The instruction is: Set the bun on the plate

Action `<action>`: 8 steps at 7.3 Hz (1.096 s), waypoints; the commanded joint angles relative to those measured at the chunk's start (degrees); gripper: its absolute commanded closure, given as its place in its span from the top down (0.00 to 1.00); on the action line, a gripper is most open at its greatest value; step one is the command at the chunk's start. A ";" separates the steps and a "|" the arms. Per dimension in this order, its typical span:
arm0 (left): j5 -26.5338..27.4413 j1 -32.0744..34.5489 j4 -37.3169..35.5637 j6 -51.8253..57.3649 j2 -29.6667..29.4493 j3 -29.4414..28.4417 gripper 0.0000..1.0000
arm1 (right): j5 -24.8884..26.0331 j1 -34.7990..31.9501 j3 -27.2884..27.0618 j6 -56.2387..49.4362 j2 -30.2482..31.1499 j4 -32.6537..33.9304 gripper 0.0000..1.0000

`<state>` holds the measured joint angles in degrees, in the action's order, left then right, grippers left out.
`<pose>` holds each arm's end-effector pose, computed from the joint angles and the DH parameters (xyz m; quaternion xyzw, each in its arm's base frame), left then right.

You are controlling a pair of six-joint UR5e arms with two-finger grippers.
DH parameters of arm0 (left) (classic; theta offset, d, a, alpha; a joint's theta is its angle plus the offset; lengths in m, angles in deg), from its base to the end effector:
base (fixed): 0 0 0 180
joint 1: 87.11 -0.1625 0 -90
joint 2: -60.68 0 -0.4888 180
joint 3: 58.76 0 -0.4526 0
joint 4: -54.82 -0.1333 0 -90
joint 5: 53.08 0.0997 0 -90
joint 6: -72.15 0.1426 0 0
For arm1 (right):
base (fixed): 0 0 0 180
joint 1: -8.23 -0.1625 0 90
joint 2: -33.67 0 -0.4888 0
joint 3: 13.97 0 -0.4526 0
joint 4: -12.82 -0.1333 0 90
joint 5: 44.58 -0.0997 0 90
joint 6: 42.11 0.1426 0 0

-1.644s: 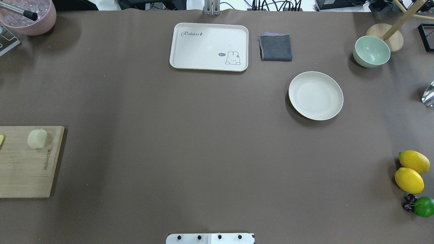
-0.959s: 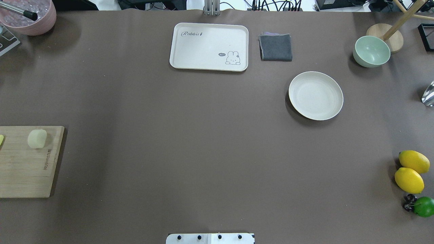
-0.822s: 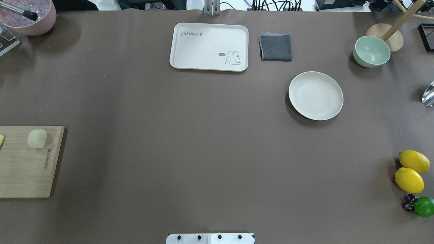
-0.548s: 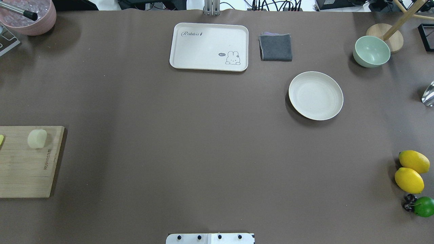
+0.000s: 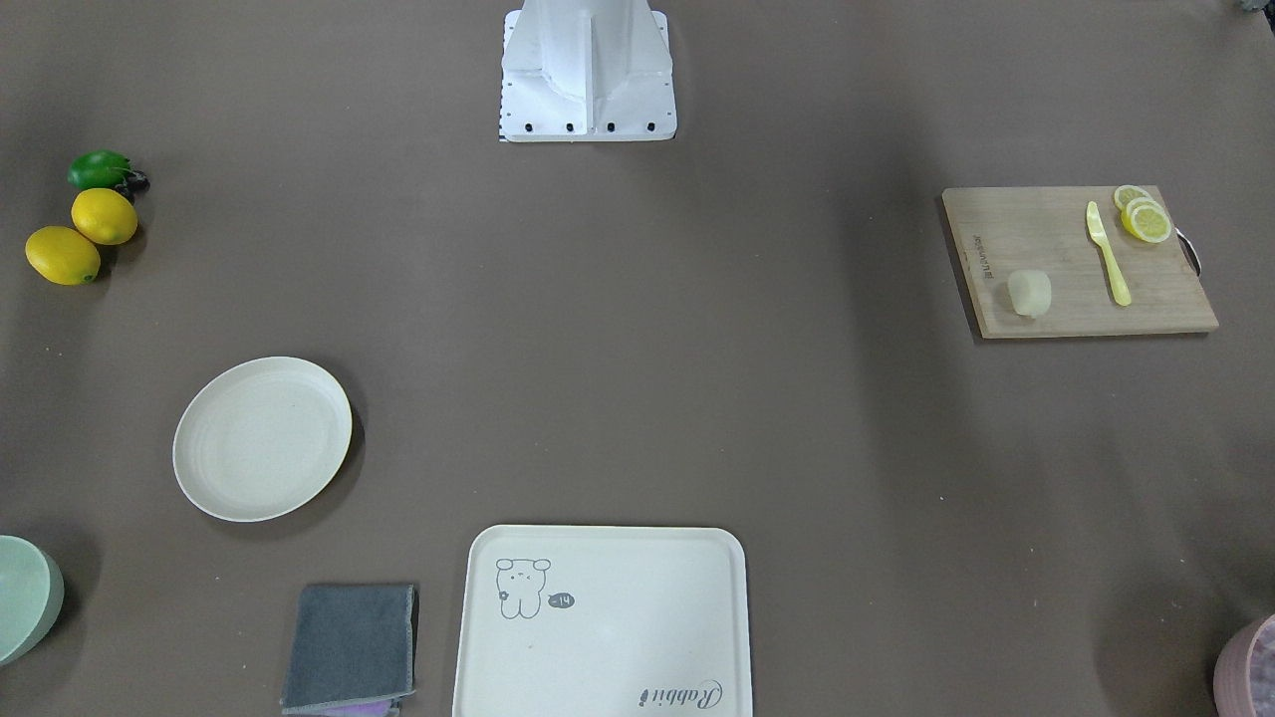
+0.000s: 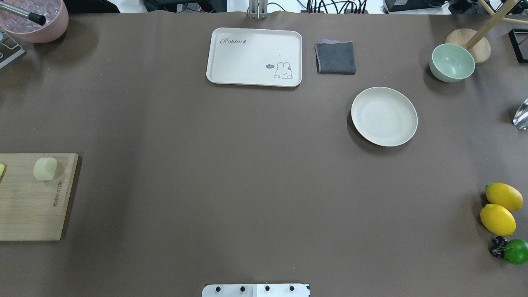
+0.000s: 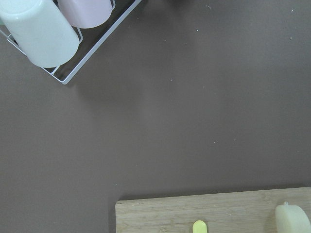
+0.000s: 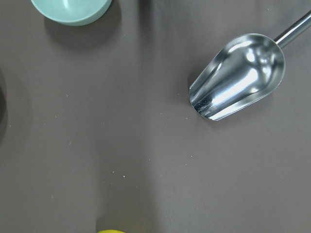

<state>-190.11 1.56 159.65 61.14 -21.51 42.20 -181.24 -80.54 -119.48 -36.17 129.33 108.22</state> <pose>-0.0171 -0.5109 0.6836 0.1001 0.4072 -0.0143 0.9077 0.0187 -0.5052 0.6613 0.0108 -0.3972 0.0223 0.9174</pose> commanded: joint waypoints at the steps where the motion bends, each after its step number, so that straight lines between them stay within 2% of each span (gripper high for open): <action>1: 0.10 -0.08 -0.07 -0.07 -0.07 0.03 0.98 | 0.00 0.00 0.21 0.12 0.13 -0.13 1.00; 8: 0.27 0.10 0.02 -0.07 0.89 0.03 0.98 | -0.09 0.00 0.04 0.48 -0.39 -0.13 1.00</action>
<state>-189.86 1.63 159.67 61.07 -20.90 42.18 -181.27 -80.54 -119.43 -35.70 129.00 108.09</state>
